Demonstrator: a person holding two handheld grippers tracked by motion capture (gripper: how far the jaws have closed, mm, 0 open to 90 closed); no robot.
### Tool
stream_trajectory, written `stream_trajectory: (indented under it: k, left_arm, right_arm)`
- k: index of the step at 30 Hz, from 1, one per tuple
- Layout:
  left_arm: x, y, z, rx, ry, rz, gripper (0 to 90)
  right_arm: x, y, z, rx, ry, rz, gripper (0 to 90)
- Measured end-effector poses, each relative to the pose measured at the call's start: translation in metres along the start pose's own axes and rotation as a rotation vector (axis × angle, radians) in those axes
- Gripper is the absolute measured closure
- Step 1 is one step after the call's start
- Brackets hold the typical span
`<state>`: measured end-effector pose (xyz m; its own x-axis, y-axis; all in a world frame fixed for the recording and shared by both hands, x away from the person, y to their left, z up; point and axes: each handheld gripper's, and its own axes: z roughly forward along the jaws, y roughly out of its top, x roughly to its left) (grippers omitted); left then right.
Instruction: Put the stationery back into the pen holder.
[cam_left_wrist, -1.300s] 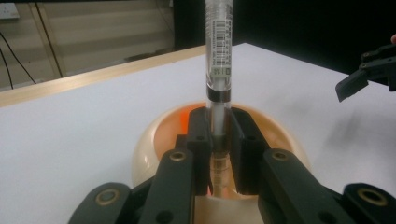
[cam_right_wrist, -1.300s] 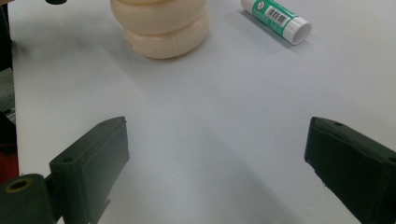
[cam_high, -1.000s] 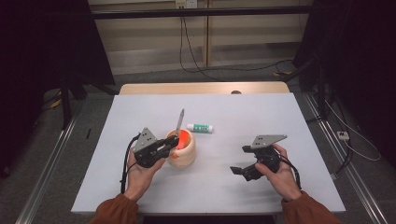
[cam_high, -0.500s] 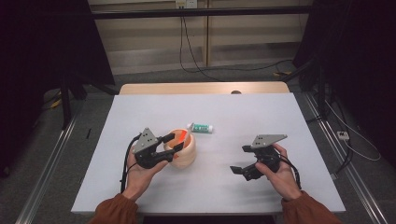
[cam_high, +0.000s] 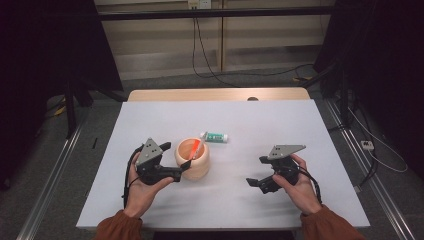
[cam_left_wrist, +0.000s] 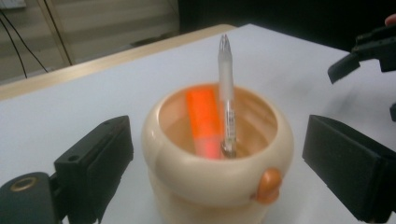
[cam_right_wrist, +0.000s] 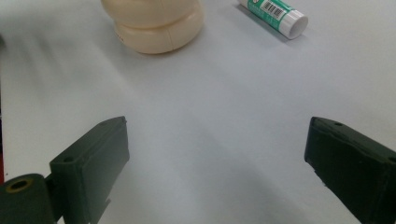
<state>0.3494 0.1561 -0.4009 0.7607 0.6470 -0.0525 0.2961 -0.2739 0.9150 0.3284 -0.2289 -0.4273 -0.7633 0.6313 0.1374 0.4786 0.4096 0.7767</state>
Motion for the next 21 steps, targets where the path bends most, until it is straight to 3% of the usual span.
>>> stream_trajectory:
  k: [3,6,9,15,17,19,21]
  left_arm:
    - [0.001,-0.009,-0.009,0.026,0.013,-0.018,7.7]
    - [0.002,-0.019,-0.019,0.035,0.017,-0.062,7.9]
    - [0.001,-0.025,-0.027,0.033,0.019,-0.067,7.9]
    - [-0.008,-0.034,-0.038,0.044,0.015,-0.048,6.7]
    - [-0.013,-0.038,-0.040,0.047,0.047,-0.003,6.5]
    - [-0.017,-0.041,-0.039,0.046,0.029,-0.022,6.4]
    - [-0.019,-0.042,-0.038,0.048,0.013,-0.015,6.1]
  right_arm:
    - [0.000,0.000,0.000,0.003,-0.010,-0.010,6.7]
    - [0.001,0.000,0.001,0.005,-0.017,-0.024,6.7]
    - [0.001,0.000,0.002,0.006,-0.027,-0.029,6.7]
    - [0.000,0.000,0.002,0.005,-0.041,-0.025,6.7]
    - [0.000,0.000,0.003,0.007,-0.043,-0.028,6.7]
    - [0.001,0.000,0.004,0.008,-0.050,-0.032,6.7]
    - [0.000,0.001,0.005,0.010,-0.055,-0.034,6.7]
